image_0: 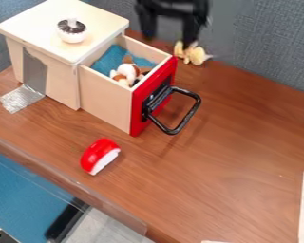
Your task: Takes the object on the drawer and places it in the lower right corner of the table
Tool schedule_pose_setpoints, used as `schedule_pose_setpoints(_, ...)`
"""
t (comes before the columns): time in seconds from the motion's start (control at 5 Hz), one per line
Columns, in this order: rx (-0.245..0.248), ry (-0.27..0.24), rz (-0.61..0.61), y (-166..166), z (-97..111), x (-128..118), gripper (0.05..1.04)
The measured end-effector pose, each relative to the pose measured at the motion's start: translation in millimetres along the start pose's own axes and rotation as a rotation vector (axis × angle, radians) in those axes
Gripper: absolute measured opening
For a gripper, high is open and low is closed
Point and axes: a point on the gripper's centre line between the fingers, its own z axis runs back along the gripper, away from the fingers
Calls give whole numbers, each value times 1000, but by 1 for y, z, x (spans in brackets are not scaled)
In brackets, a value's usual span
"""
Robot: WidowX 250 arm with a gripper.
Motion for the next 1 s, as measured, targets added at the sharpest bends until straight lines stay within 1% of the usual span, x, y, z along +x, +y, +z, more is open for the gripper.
schedule_pose_setpoints(0.2,23,-19,-50,28,24,8,1000)
schedule_pose_setpoints(0.4,63,-16,-68,59,38,8,1000)
schedule_pose_setpoints(0.6,113,-20,-49,91,49,5,1000)
schedule_pose_setpoints(0.8,129,-20,-21,114,55,0,1000)
schedule_pose_setpoints(1.0,134,-1,20,134,48,-11,1000)
